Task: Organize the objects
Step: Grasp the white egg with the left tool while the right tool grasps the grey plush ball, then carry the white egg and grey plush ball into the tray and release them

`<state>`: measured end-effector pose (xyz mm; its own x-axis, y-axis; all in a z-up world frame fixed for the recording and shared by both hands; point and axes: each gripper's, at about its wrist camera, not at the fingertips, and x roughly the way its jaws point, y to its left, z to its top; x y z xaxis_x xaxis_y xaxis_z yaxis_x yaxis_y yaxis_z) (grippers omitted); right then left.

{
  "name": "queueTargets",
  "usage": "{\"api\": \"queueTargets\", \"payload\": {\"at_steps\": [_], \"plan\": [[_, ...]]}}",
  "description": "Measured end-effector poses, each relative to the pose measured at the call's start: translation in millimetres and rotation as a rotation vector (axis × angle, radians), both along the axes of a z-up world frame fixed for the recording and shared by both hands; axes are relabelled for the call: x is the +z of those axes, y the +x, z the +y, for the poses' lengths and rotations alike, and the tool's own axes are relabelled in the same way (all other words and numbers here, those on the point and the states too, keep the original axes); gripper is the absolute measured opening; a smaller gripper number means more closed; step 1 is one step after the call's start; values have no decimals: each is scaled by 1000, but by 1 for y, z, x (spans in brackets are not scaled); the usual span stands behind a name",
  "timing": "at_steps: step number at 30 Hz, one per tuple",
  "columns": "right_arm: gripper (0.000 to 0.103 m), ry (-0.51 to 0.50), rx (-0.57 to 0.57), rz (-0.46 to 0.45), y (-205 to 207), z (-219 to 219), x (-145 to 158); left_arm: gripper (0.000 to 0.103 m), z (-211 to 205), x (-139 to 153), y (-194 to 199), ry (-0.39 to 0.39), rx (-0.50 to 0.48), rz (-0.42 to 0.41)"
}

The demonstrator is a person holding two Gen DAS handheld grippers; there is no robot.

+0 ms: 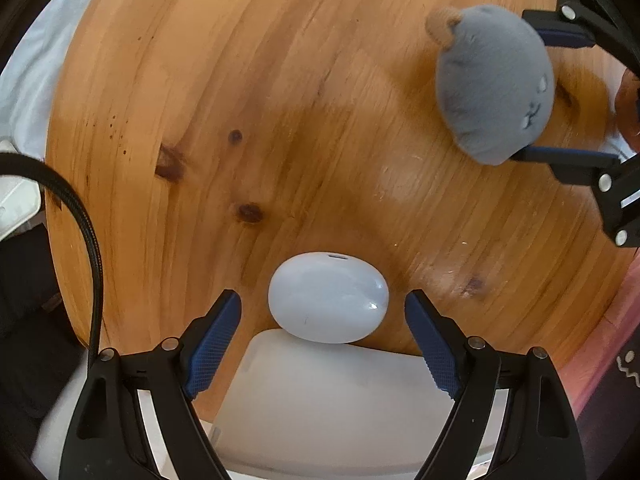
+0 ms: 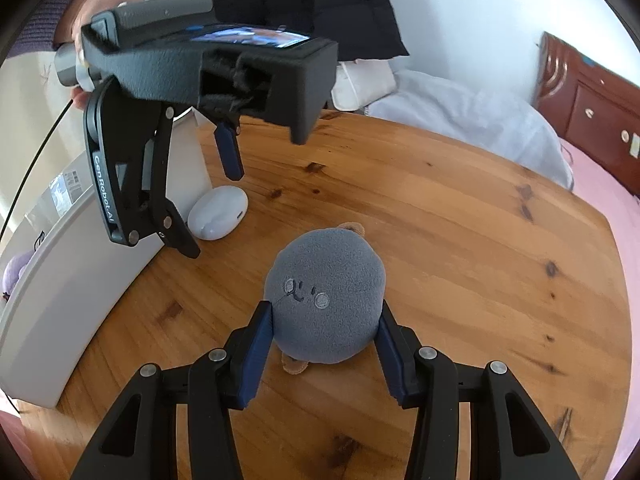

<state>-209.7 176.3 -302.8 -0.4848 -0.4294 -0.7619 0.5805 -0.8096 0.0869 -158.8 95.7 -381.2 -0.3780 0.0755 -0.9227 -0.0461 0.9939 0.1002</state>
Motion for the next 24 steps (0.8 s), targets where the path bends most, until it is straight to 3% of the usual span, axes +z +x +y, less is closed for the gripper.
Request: {"api": "queueTargets", "payload": {"at_steps": [7,15,24], "plan": [[50,-4,-24,-9,0,-1,0,61,-11,3,1,-35,7,-24],[49,-8,-46,-14,9,-3,4,61,-28,9,-3,-42,46,-69],[49,-58,-110,-3,33,1,35,61,-66,65,-8,-30,86,-206]]}}
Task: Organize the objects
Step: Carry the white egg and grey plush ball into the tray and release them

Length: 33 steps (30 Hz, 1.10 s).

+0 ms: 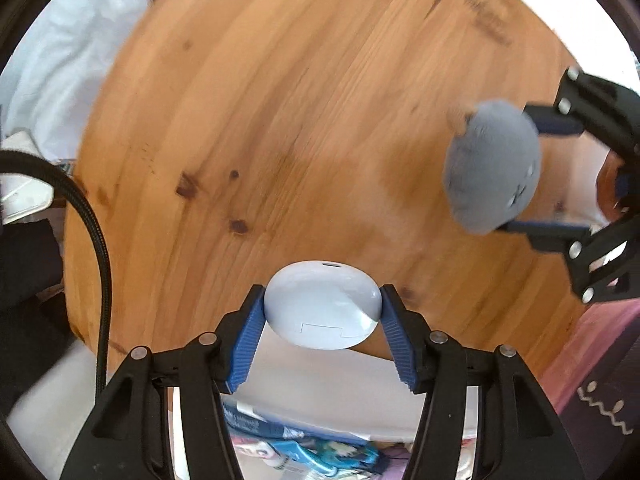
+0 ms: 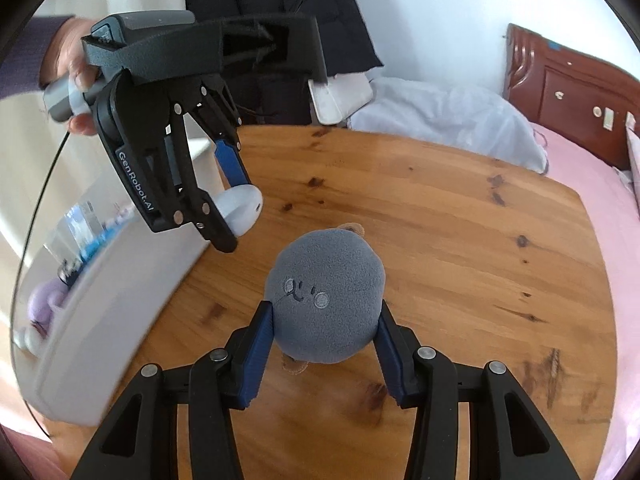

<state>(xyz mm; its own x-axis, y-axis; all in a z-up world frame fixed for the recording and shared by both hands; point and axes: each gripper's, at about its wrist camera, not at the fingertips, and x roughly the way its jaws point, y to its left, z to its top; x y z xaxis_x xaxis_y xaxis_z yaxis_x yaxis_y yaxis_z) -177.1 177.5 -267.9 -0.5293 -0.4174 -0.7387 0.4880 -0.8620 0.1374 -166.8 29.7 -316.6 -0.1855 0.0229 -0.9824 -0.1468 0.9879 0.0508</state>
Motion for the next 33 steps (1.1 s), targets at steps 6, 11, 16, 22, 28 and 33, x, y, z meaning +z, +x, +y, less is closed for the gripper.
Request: {"api": "queueTargets", "payload": {"at_steps": [6,11,16,22,28,33], "plan": [[49,-47,-36,33,31,-6,44,61,-45,61,-17,70,3,-104],[49,-83,-36,89,61,-24,92,61,7,116,-54,125,83,-203],[49,-95,-25,153,89,-50,133,61,21,161,-78,179,218,-296],[49,-109,4,212,112,-96,176,61,20,187,-137,240,442,-447],[49,-44,28,215,126,-140,188,61,20,188,-197,270,702,-595],[49,3,25,178,133,-168,186,61,30,164,-231,241,844,-649]]}}
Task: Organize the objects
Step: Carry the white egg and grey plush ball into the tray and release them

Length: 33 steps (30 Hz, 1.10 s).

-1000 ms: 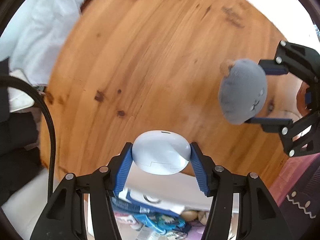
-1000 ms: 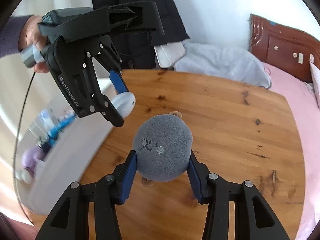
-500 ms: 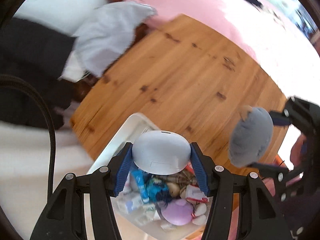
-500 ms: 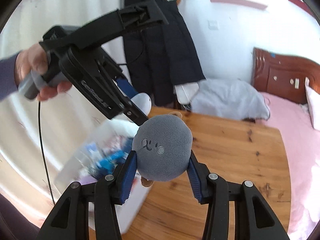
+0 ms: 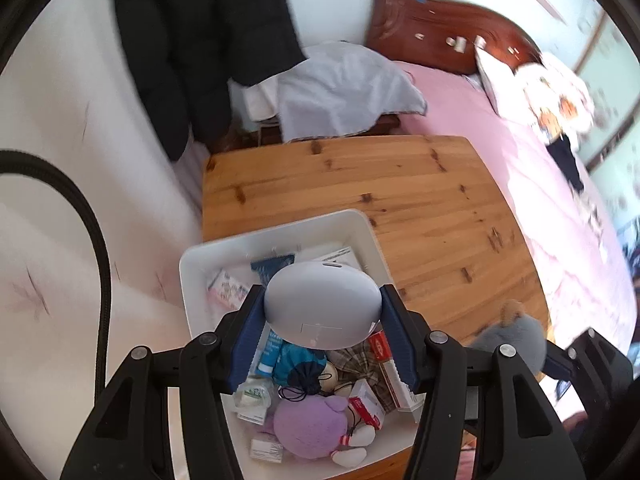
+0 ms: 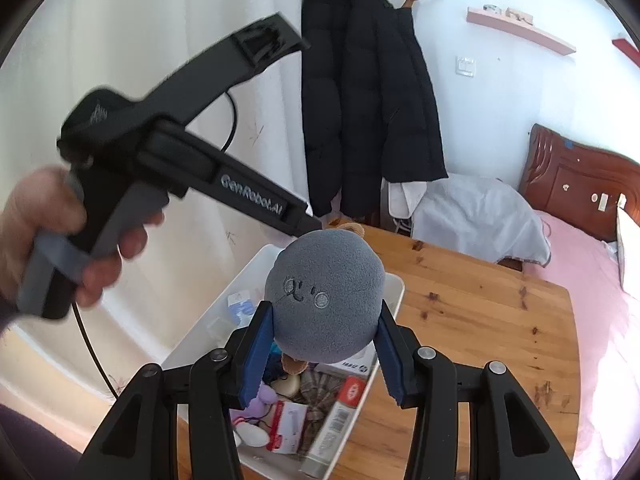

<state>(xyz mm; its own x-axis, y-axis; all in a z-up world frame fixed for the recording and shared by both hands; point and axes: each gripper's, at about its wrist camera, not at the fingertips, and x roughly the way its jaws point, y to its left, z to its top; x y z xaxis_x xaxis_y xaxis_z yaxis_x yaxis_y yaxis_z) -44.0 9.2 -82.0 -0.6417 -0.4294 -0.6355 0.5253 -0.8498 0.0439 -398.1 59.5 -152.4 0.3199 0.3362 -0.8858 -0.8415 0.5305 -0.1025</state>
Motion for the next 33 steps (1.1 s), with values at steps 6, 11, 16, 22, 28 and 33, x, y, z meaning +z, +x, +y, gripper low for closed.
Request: {"api": "queueTargets", "payload": {"at_steps": [6,11,16,22,28,33], "plan": [[49,75,-29,-37,1,-28,-4,61,13,-27,-23,-39,91,-62],[49,124,-38,-47,4,-45,-9,61,14,-32,-29,-14,116,-83],[49,164,-53,-74,0,-56,-18,61,17,-34,-31,11,132,-82],[49,192,-84,-129,-13,-62,-31,61,21,-41,-32,12,153,-75],[49,216,-124,-201,-27,-61,-47,61,24,-50,-30,2,107,-36],[49,225,-147,-256,-37,-59,-58,61,27,-61,-28,-23,102,-7]]}}
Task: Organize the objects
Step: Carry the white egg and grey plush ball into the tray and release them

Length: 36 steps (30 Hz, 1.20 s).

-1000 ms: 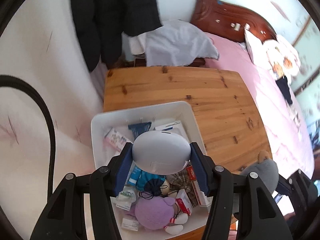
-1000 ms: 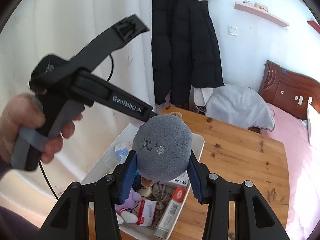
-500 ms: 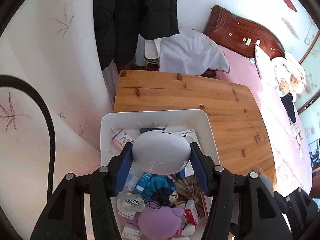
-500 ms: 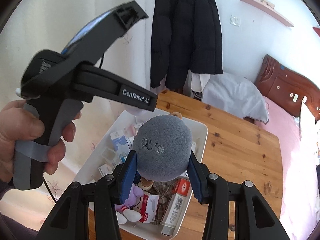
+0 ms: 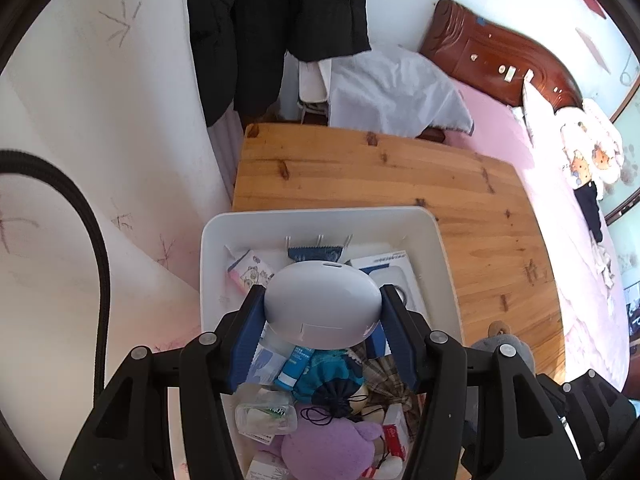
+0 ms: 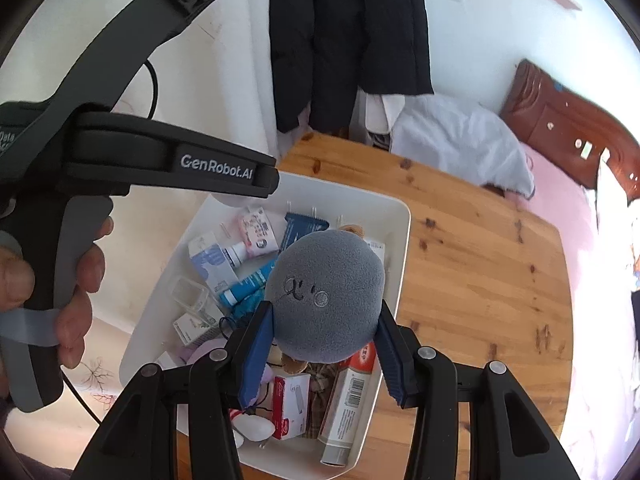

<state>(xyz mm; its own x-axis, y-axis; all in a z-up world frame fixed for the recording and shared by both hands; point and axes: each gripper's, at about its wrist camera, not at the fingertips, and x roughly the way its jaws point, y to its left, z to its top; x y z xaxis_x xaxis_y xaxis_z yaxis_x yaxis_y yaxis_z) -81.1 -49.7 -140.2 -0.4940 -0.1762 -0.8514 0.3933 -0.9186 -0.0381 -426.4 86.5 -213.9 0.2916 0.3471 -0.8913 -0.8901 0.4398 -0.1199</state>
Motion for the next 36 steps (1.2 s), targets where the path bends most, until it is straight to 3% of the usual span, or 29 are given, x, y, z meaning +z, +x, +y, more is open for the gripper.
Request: {"api": "queueTargets", "payload": {"at_steps": [9,11,12,15,16,36], "plan": [[55,58,-6,-90,-9,-6,-23,61,1,-28,4,-64,-22,84],[63,63,-5,-95,-8,-6,-24,61,0,-34,4,-80,-12,112],[66,63,-6,-94,-8,-6,-24,63,-1,-36,4,-90,-6,121],[69,55,-10,-85,-5,-5,-21,85,-2,-38,5,-115,2,107],[69,57,-12,-82,-5,-4,-21,86,-3,-36,4,-113,5,97],[69,58,-45,-46,21,5,-9,87,-37,-6,12,-64,-35,96]]}}
